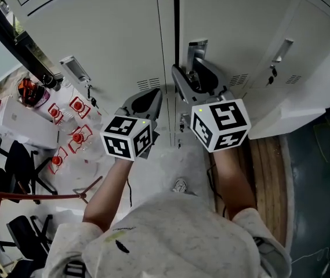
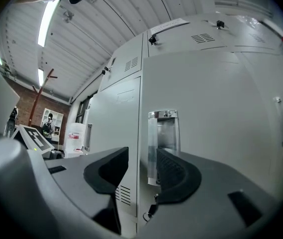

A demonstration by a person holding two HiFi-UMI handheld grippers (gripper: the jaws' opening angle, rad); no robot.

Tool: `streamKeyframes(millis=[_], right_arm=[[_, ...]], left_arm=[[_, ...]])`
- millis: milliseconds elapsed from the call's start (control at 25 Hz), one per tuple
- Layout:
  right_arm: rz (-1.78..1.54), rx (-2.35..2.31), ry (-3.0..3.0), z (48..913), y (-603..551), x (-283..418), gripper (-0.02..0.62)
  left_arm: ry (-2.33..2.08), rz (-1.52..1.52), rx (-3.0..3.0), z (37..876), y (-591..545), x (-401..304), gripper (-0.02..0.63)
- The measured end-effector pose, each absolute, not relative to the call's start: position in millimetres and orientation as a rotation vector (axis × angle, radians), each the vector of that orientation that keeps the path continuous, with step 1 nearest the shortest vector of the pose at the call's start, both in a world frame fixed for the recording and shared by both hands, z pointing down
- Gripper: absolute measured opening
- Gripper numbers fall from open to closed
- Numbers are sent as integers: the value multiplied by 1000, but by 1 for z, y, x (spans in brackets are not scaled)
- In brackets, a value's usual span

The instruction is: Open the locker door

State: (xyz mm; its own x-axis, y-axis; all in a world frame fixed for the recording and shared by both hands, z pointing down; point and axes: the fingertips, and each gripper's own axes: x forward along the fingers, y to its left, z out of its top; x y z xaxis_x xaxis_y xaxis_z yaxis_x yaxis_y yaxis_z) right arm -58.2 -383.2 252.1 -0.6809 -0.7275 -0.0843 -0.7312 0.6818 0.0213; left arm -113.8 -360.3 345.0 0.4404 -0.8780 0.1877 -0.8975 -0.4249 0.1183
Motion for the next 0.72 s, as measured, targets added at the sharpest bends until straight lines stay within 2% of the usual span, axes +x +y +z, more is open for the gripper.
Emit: streamKeyframes(millis=[720], right_arm=[[122, -1332, 2747, 251, -340, -28, 167]], left_arm=[[-1417, 128, 2564, 345, -331, -91, 6]])
